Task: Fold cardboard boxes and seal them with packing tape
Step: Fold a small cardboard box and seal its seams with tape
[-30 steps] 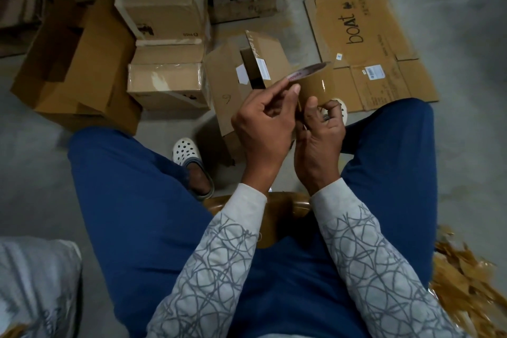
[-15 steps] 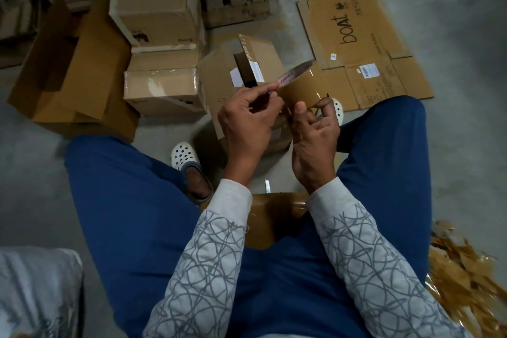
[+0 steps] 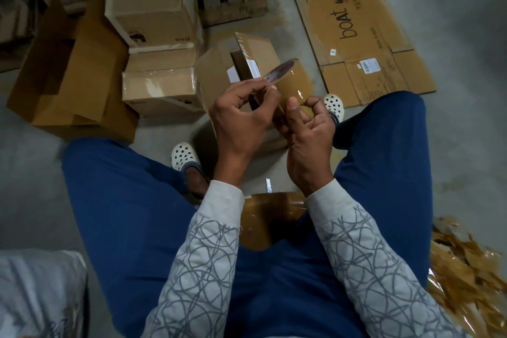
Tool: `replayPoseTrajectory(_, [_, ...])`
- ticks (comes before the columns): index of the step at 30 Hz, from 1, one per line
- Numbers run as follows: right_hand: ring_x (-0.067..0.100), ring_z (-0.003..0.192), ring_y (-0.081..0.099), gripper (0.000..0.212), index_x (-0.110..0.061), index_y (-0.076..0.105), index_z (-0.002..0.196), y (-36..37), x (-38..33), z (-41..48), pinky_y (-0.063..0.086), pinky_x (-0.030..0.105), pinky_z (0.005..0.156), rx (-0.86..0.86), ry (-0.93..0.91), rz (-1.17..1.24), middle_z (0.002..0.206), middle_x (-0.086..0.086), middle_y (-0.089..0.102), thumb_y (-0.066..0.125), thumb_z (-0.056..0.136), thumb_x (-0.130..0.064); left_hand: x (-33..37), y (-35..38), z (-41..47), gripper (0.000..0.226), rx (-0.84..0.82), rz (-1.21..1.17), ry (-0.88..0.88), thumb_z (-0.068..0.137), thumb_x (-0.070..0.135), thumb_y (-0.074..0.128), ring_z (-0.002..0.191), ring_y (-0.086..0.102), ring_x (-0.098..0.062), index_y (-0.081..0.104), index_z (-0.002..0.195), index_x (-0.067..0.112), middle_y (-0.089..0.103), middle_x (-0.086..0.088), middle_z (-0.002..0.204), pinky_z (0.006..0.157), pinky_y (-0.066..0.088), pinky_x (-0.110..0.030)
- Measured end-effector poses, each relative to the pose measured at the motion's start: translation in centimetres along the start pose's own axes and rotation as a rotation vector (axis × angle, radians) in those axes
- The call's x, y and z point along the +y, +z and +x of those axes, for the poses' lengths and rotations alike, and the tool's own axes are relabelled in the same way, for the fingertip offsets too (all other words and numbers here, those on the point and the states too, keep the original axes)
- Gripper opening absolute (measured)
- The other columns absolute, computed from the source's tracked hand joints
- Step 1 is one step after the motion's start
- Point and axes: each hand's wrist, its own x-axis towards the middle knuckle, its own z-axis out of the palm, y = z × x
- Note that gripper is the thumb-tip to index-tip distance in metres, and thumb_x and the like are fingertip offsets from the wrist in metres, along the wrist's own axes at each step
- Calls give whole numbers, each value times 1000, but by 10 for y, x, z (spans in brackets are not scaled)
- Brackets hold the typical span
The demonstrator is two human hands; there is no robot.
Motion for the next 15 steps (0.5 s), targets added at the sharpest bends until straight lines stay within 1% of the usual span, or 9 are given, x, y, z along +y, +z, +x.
replayPoseTrajectory(3, [12, 79, 70, 11, -15, 51, 104, 0, 1, -1, 57, 28, 74, -3, 0, -27, 76, -2, 74, 56, 101, -6, 4, 3, -3, 18, 40, 52, 20, 83, 36, 67, 80, 71, -11, 76, 95, 27, 76, 5, 88, 70, 61, -42])
replayPoseTrajectory(5, [12, 80, 70, 12, -17, 51, 103, 0, 0, -1, 57, 29, 75, 2, 8, -17, 76, -2, 74, 56, 101, -6, 4, 6, -4, 18, 56, 68, 34, 83, 31, 68, 75, 71, -13, 78, 95, 23, 76, 3, 84, 65, 60, -40])
replayPoseTrajectory(7, [17, 86, 70, 12, -17, 51, 103, -1, 0, 0, 57, 32, 78, 9, 18, 10, 82, 1, 75, 56, 101, -6, 5, 7, -4, 19, 68, 66, 56, 84, 25, 69, 74, 71, -13, 80, 98, 18, 77, 3, 85, 64, 59, -40])
replayPoseTrajectory(9, [19, 86, 71, 11, -16, 52, 103, -2, 0, 1, 58, 31, 77, 18, 20, 32, 85, 3, 75, 56, 101, -6, 6, 8, -6, 19, 64, 61, 81, 85, 18, 70, 78, 72, -11, 79, 102, 15, 76, 6, 91, 68, 60, -38])
replayPoseTrajectory(11, [17, 83, 71, 12, -16, 50, 103, -3, -1, 1, 58, 29, 74, 30, 22, 50, 82, 3, 75, 56, 101, -5, 7, 10, -9, 19, 52, 70, 110, 86, 13, 70, 80, 72, -12, 77, 103, 17, 73, 8, 91, 69, 60, -37])
replayPoseTrajectory(13, [16, 82, 70, 13, -15, 49, 102, -4, 0, 0, 57, 28, 73, 40, 22, 58, 81, 3, 75, 56, 101, -5, 6, 11, -10, 18, 45, 83, 130, 86, 11, 70, 79, 71, -13, 77, 103, 15, 73, 6, 90, 69, 60, -36])
replayPoseTrajectory(15, [19, 84, 71, 13, -15, 49, 103, -4, 0, 0, 58, 30, 75, 44, 22, 56, 84, 5, 75, 56, 101, -5, 4, 11, -11, 18, 50, 81, 126, 86, 10, 70, 79, 71, -12, 78, 102, 13, 75, 3, 91, 69, 60, -34])
